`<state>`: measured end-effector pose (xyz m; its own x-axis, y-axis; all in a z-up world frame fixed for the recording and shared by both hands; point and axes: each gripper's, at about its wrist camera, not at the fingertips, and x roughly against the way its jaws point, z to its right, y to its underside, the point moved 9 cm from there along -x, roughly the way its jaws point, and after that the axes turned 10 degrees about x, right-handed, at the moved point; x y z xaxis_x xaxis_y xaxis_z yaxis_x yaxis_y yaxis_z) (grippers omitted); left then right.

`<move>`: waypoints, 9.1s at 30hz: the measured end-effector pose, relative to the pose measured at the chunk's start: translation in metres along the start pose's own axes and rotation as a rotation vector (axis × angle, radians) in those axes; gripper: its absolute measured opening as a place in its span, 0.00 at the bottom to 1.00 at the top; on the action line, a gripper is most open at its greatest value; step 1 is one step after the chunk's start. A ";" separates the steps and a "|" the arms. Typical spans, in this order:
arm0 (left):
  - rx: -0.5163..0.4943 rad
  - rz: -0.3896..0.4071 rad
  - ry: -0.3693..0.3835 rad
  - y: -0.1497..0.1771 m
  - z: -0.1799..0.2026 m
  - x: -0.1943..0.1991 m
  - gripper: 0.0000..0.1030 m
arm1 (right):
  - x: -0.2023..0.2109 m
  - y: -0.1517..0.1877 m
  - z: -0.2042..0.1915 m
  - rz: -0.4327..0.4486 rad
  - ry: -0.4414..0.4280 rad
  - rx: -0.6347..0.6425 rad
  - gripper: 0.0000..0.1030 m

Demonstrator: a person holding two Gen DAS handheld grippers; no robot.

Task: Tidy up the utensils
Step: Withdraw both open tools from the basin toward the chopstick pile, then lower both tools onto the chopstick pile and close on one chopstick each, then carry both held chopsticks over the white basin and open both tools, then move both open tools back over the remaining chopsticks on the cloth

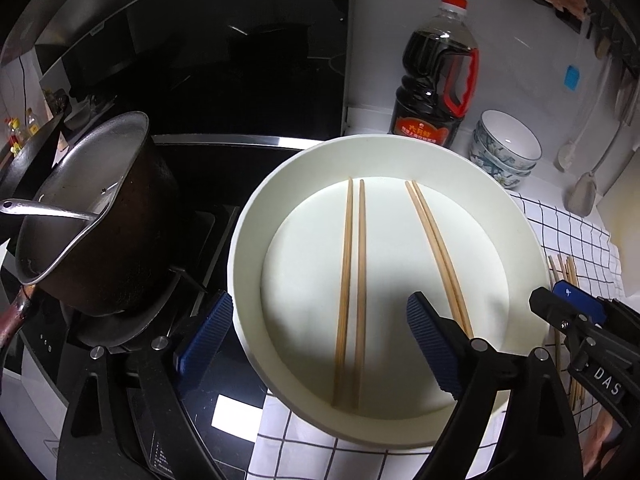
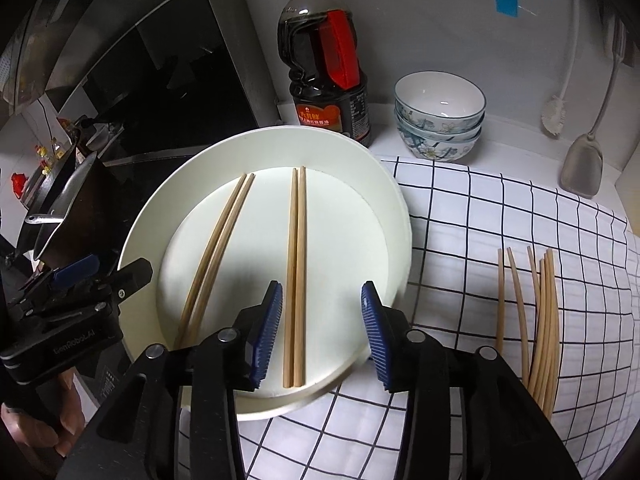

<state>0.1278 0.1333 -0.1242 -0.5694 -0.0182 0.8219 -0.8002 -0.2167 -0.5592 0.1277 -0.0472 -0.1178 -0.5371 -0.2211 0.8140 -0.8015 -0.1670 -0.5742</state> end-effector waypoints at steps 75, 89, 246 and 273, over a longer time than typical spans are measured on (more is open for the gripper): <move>-0.232 -0.095 0.187 0.153 0.245 -0.036 0.88 | 0.036 0.186 0.216 -0.047 0.157 -0.151 0.51; -0.239 -0.111 0.176 0.165 0.250 -0.050 0.88 | 0.029 0.189 0.220 -0.029 0.181 -0.110 0.51; -0.138 -0.004 0.121 0.048 0.110 0.052 0.93 | 0.092 0.071 0.091 0.044 0.113 -0.095 0.70; -0.285 -0.083 0.175 0.099 0.211 0.038 0.93 | 0.113 0.135 0.183 0.011 0.180 -0.239 0.70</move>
<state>0.0665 -0.0949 -0.1251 -0.5042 0.1609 0.8484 -0.8515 0.0712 -0.5196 0.0068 -0.2701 -0.1196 -0.5666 -0.0443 0.8228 -0.8234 0.0704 -0.5631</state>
